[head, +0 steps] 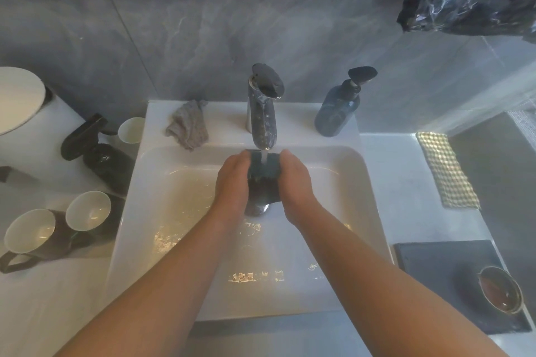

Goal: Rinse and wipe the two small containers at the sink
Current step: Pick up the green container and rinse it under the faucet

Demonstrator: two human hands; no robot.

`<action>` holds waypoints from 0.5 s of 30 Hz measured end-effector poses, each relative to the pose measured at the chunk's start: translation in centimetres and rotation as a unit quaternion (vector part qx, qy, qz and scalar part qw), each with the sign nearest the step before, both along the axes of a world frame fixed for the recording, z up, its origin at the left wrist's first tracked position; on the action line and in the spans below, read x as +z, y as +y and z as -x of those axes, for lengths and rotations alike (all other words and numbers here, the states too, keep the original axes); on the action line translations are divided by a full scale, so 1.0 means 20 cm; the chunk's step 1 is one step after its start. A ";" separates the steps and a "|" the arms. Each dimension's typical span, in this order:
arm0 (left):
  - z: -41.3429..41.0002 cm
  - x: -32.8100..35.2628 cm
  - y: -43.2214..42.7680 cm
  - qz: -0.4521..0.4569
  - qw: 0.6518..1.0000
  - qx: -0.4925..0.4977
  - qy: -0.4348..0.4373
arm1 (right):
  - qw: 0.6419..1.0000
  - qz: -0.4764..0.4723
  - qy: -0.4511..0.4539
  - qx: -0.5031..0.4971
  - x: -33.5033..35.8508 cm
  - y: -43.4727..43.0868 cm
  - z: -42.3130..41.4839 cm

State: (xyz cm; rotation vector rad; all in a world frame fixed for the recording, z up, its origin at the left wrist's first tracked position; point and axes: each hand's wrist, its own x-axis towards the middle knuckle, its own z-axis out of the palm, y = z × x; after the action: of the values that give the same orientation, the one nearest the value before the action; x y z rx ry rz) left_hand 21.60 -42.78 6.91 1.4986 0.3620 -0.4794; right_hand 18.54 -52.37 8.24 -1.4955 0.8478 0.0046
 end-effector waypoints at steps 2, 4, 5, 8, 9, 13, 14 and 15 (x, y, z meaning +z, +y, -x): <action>-0.02 -0.01 0.00 -0.003 1.000 -0.002 0.008 | 1.000 -0.012 0.023 -0.014 0.00 -0.02 -0.02; -0.06 -0.01 -0.02 -0.004 1.000 -0.010 0.025 | 0.999 -0.025 0.038 -0.008 0.01 -0.04 -0.04; -0.08 -0.01 -0.02 -0.003 0.999 -0.018 0.035 | 0.999 -0.030 0.044 -0.005 0.03 -0.04 -0.05; -0.14 -0.02 -0.02 -0.007 0.997 -0.033 0.065 | 0.997 -0.046 0.059 0.013 0.06 -0.06 -0.08; -0.15 -0.01 -0.03 -0.008 0.997 -0.031 0.073 | 0.997 -0.048 0.061 0.021 0.07 -0.06 -0.09; -0.15 0.01 -0.03 -0.007 0.996 -0.022 0.091 | 0.996 -0.043 0.072 0.044 0.09 -0.07 -0.10; -0.15 0.01 -0.03 -0.007 0.995 -0.021 0.092 | 0.996 -0.041 0.071 0.045 0.09 -0.06 -0.10; -0.15 0.01 -0.03 -0.008 0.995 -0.018 0.094 | 0.996 -0.039 0.072 0.043 0.09 -0.06 -0.10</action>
State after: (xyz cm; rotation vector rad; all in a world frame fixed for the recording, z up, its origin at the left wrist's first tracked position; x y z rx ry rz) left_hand 24.53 -43.29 7.14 1.4822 0.4876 -0.6500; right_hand 20.58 -53.65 10.07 -1.4703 0.8874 0.2097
